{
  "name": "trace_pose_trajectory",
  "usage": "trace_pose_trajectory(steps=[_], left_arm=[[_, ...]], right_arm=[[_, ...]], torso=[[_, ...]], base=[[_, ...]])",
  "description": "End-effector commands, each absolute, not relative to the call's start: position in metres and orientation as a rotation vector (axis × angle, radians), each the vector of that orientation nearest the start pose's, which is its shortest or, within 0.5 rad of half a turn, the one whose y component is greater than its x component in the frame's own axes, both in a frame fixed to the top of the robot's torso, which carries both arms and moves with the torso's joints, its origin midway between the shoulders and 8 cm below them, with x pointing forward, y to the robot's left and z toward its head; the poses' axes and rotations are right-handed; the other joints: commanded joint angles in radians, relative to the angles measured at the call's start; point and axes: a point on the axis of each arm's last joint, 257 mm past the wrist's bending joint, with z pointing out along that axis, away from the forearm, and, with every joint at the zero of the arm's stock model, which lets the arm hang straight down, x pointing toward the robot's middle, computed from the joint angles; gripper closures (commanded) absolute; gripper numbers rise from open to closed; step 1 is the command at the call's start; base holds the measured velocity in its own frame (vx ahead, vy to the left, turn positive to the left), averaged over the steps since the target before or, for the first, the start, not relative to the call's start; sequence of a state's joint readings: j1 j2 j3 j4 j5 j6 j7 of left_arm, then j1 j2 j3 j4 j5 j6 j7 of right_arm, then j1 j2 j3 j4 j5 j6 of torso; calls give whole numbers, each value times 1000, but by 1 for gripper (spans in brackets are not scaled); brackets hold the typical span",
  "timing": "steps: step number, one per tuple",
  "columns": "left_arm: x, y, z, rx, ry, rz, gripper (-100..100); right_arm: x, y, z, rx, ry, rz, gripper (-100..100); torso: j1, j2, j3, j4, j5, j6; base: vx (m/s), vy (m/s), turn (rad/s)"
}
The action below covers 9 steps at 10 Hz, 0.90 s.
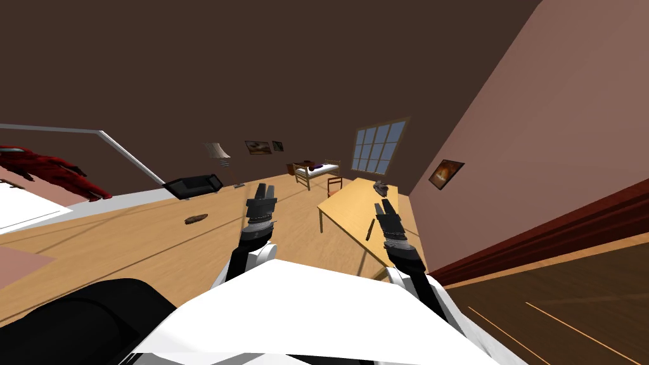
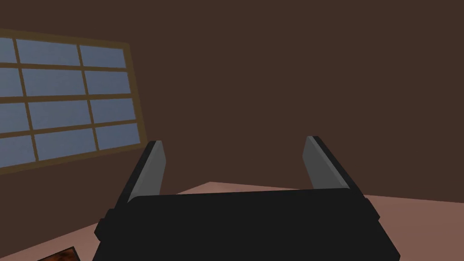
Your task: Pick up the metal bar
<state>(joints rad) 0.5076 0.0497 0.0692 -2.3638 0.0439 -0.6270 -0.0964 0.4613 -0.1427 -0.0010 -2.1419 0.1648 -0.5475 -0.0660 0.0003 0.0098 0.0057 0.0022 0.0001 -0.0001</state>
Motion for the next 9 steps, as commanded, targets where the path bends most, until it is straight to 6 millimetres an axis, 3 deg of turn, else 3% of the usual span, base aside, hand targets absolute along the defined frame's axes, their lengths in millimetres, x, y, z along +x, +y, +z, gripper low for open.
trace_pose_trajectory(steps=[1, 5, 8, 9], left_arm=[[297, 289, 82, -439, 503, -1214, 0], [297, 289, 82, -439, 503, -1214, 0], [297, 289, 82, -439, 503, -1214, 0], [297, 289, 82, -439, 503, -1214, 0]], right_arm=[[377, -232, -29, 457, 912, 1262, -100], [398, -180, -61, 272, 1089, 1244, -100], [410, -141, -101, 94, 1238, 1198, -100], [409, -139, -104, 78, 1249, 1191, -100]], torso=[[0, 0, 0, 0, 0, 0], [-1, 1, 1, 0, 0, 0], [-1, 0, 0, 0, 0, 0], [-2, -1, 0, 0, 0, 0]], base=[[-163, 9, 39], [-169, 5, 72], [-149, 2, 124], [-90, -11, 55]])
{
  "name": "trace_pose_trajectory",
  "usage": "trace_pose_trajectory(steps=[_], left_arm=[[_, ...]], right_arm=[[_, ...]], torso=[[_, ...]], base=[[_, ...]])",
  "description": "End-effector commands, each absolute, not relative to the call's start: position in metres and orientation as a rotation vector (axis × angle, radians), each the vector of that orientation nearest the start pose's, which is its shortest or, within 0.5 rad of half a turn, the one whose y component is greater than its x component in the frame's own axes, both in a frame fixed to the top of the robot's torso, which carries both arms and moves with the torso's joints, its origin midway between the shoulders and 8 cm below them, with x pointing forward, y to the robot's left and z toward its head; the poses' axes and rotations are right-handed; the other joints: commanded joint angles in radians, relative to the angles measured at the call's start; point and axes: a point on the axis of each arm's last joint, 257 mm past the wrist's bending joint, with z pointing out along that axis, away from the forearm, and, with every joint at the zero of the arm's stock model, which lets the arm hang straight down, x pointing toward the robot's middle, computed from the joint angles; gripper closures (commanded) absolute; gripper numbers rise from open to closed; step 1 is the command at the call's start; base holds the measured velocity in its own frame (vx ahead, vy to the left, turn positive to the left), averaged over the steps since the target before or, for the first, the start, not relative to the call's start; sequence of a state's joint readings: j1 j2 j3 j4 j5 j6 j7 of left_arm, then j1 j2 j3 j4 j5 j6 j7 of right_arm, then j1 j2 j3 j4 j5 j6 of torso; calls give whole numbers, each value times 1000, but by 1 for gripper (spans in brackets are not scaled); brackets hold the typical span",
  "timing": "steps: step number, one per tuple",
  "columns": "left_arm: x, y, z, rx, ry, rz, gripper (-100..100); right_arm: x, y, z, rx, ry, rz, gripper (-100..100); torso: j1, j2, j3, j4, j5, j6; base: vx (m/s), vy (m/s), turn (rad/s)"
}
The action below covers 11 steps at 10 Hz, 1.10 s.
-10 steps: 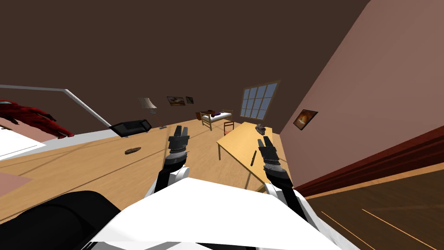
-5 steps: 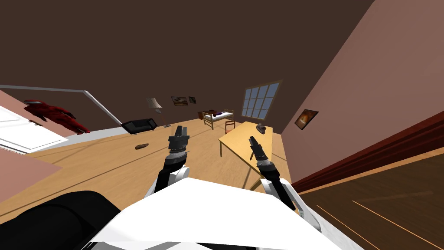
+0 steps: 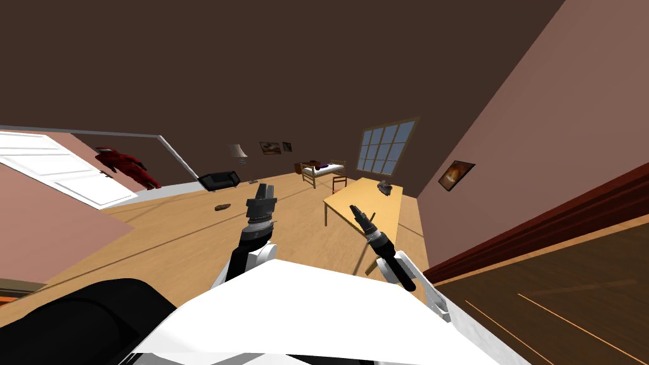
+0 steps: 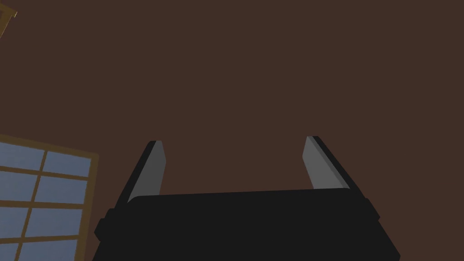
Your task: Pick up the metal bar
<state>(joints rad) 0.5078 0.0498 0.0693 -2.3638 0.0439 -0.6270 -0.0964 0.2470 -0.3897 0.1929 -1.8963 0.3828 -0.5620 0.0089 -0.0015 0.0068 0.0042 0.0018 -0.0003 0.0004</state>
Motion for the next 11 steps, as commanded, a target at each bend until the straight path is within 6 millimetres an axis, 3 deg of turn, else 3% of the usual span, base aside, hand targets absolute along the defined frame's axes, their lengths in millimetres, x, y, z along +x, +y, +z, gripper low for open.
trace_pose_trajectory(steps=[1, 2, 6, 7, 8, 9, 10, 11], left_arm=[[297, 289, 82, -439, 503, -1214, 0], [297, 289, 82, -439, 503, -1214, 0], [297, 289, 82, -439, 503, -1214, 0], [297, 289, 82, -439, 503, -1214, 0], [297, 289, 82, -439, 504, -1214, 0], [297, 289, 82, -439, 503, -1214, 0], [297, 289, 82, -439, 504, -1214, 0], [297, 289, 82, -439, 503, -1214, 0]], right_arm=[[410, -127, -122, 4, 1305, 1165, -100], [410, -127, -122, 4, 1305, 1165, -100], [408, -98, -182, -252, 1463, 1063, -100], [409, -100, -188, -249, 1475, 1056, -100], [407, -95, -211, -340, 1526, 1015, -100], [407, -96, -213, -343, 1530, 1010, -100], [404, -95, -238, -436, 1582, 964, -100], [404, -95, -239, -442, 1583, 960, -100]], torso=[[0, 0, 0, 0, 0, 0], [0, -1, -1, 0, 0, 0], [-1, -3, -2, -1, 0, 0], [-1, -4, -2, -1, 0, 0], [-1, -5, -3, -1, 0, 0], [-1, -6, -4, -1, 0, 0], [-1, -6, -4, -1, 0, 0], [-1, -6, -4, -1, 0, 0]], base=[[-81, -5, 112], [-59, -3, 49], [-61, -12, 125], [-24, -15, 71], [-19, -22, 145], [-19, -23, 74], [-26, -20, 143], [-17, -20, 80]])
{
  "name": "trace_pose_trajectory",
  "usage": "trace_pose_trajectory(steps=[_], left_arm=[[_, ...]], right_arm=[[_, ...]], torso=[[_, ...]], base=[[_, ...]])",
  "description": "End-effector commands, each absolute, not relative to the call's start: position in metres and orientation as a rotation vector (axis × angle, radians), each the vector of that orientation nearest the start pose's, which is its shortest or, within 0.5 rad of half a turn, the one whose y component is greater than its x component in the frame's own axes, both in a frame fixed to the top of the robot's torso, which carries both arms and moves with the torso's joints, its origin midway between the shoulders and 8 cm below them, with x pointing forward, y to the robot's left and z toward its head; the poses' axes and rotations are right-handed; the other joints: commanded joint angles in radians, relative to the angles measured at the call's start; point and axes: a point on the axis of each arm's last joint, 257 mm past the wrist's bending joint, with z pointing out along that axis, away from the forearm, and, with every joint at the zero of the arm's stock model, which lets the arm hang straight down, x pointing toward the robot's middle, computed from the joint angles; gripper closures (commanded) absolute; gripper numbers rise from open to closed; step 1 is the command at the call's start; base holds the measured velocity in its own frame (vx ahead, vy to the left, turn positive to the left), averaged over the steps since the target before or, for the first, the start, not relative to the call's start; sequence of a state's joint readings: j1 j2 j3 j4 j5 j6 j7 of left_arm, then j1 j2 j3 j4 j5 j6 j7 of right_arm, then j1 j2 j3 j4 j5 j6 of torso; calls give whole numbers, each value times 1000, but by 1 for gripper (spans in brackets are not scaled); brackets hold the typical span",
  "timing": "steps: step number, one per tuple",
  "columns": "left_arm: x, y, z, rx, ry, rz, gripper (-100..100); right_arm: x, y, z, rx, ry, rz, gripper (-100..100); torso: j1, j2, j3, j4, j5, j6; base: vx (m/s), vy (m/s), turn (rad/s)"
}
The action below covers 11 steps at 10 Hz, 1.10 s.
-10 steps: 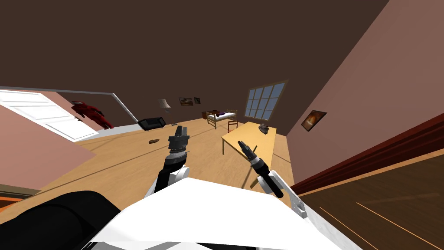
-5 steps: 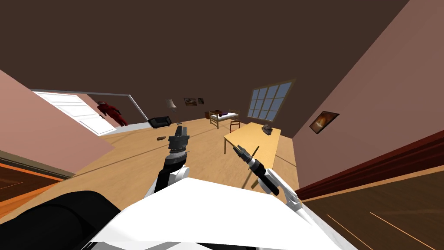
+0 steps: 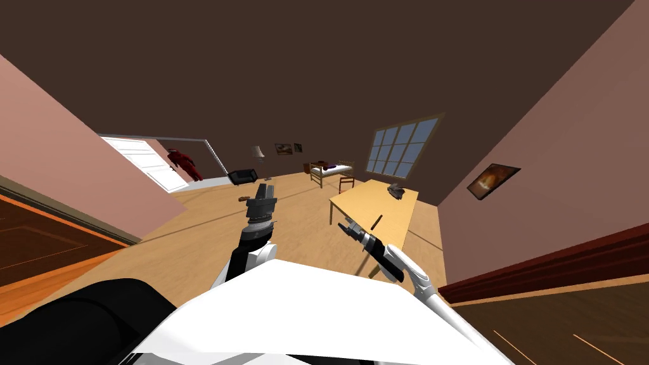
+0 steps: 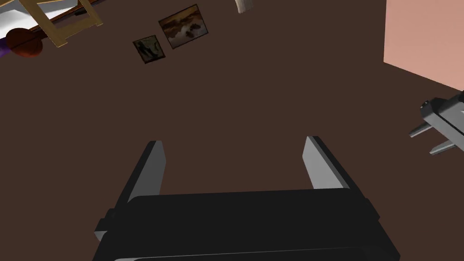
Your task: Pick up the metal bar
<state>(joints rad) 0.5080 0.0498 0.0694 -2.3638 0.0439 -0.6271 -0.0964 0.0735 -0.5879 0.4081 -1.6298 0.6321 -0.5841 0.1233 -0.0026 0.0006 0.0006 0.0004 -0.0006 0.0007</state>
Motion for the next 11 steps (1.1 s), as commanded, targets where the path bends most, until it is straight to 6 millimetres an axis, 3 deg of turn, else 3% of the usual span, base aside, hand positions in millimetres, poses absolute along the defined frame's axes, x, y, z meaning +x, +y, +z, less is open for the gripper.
trace_pose_trajectory(steps=[1, 4, 5, 6, 7, 8, 9, 10, 11], left_arm=[[297, 289, 82, -439, 504, -1214, 0], [297, 289, 82, -439, 504, -1214, 0], [297, 289, 82, -439, 504, -1214, 0], [297, 289, 82, -439, 504, -1214, 0], [297, 289, 82, -439, 504, -1214, 0], [297, 289, 82, -439, 504, -1214, 0], [297, 289, 82, -439, 504, -1214, 0], [297, 289, 82, -439, 504, -1214, 0], [297, 289, 82, -439, 504, -1214, 0]], right_arm=[[400, -97, -266, -541, 1632, 907, -100], [390, -111, -316, -750, 1714, 795, -100], [390, -113, -320, -760, 1723, 783, -100], [384, -127, -346, -861, 1763, 724, -100], [384, -127, -347, -871, 1763, 718, -100], [378, -144, -372, -977, 1800, 654, -100], [377, -144, -373, -983, 1799, 650, -100], [371, -165, -396, -1088, 1833, 586, -100], [370, -165, -397, -1097, 1833, 581, -100]], torso=[[0, 0, 0, 0, 0, 0], [-2, -1, -1, 0, 0, 0], [-2, -2, -1, 0, 0, 0], [-1, -2, -1, 0, 0, 0], [-1, -3, -2, -1, 0, 0], [-1, -3, -2, -1, 0, 0], [-2, -3, -2, -1, 0, 0], [-2, -3, -2, -1, 0, 0], [-2, -4, -2, -1, -1, 0]], base=[[-9, -23, 162], [-1, -44, 169], [7, -37, 97], [22, -40, 171], [18, -38, 102], [23, -46, 195], [26, -47, 86], [32, -53, 171], [25, -55, 111]])
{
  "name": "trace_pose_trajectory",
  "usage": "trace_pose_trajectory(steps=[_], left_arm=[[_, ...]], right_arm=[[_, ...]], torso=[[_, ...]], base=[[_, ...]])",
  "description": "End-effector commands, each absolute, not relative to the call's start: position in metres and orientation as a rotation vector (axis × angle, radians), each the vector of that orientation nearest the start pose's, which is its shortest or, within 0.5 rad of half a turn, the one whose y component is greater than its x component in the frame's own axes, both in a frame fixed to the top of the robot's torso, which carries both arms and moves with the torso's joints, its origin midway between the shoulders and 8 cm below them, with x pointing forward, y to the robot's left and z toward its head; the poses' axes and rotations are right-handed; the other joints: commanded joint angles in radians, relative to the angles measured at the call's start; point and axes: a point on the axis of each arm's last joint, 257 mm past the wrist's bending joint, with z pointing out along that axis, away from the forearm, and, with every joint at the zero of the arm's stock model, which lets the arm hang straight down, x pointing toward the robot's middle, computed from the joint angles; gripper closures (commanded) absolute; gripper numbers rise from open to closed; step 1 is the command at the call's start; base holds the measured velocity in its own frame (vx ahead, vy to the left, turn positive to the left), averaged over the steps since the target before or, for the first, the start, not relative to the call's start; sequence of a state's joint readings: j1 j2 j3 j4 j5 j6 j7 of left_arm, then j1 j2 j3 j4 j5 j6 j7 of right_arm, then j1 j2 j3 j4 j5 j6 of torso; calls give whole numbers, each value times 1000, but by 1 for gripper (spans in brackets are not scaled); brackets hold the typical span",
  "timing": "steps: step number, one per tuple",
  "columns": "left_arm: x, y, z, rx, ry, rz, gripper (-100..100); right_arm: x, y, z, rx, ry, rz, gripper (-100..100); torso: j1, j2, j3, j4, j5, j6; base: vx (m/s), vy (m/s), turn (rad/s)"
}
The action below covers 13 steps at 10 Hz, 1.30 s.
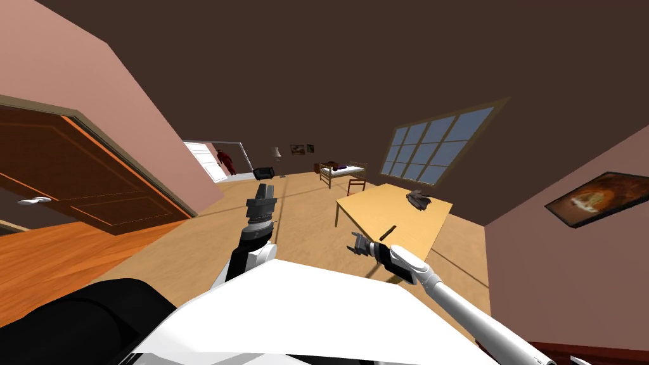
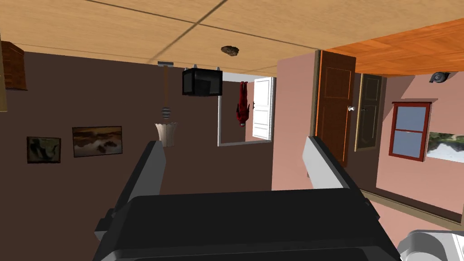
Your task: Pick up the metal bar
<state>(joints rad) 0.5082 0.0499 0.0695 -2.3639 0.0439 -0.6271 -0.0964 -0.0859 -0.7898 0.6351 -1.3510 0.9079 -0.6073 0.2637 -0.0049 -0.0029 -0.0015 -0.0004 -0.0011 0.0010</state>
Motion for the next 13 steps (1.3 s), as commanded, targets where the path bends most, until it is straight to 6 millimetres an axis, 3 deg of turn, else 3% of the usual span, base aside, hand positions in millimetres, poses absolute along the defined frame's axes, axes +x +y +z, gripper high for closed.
trace_pose_trajectory(steps=[1, 2, 3, 4, 6, 7, 8, 9, 10, 11, 12, 13], left_arm=[[297, 289, 82, -439, 504, -1214, 0], [297, 289, 82, -439, 504, -1214, 0], [297, 289, 82, -439, 504, -1214, 0], [297, 289, 82, -439, 504, -1214, 0], [297, 289, 82, -439, 504, -1214, 0], [297, 289, 82, -439, 504, -1214, 0], [297, 289, 82, -439, 504, -1214, 0], [297, 289, 82, -439, 504, -1214, 0], [297, 289, 82, -439, 504, -1214, 0], [297, 289, 82, -439, 504, -1214, 0], [297, 289, 82, -439, 504, -1214, 0], [297, 289, 82, -439, 504, -1214, 0]], right_arm=[[363, -189, -419, -1202, 1864, 516, -100], [362, -190, -420, -1210, 1863, 512, -100], [354, -210, -436, -1325, 1874, 452, -100], [354, -214, -439, -1324, 1883, 447, -100], [340, -267, -467, -1520, 1916, 328, -100], [335, -275, -474, -1543, 1932, 314, -100], [326, -304, -486, -1640, 1948, 260, -100], [325, -306, -487, -1650, 1948, 254, -100], [315, -330, -496, -1755, 1947, 207, -100], [314, -336, -498, -1752, 1962, 199, -100], [304, -362, -505, -1852, 1961, 155, -100], [303, -366, -506, -1851, 1972, 150, -100]], torso=[[0, 0, 0, 0, 0, 0], [-1, -1, -1, 0, 0, -1], [0, -1, -1, 0, 0, 0], [0, -2, -1, 0, 0, 0], [-1, -2, -1, 0, 0, 0], [-4, -3, -2, -1, -1, 0], [-3, -3, -2, -1, -1, 0], [-3, -3, -2, -1, -1, 0], [-1, -2, -1, -1, 0, 0], [-1, -3, -2, -1, 0, 0], [0, -2, -1, -1, 0, 0], [-2, -3, -2, -1, 0, 0]], base=[[45, -64, 212], [39, -57, 98], [51, -49, 157], [40, -53, 103], [61, -95, 237], [66, -102, 102], [54, -92, 182], [46, -69, 112], [60, -70, 140], [46, -67, 108], [62, -96, 162], [53, -83, 100]])
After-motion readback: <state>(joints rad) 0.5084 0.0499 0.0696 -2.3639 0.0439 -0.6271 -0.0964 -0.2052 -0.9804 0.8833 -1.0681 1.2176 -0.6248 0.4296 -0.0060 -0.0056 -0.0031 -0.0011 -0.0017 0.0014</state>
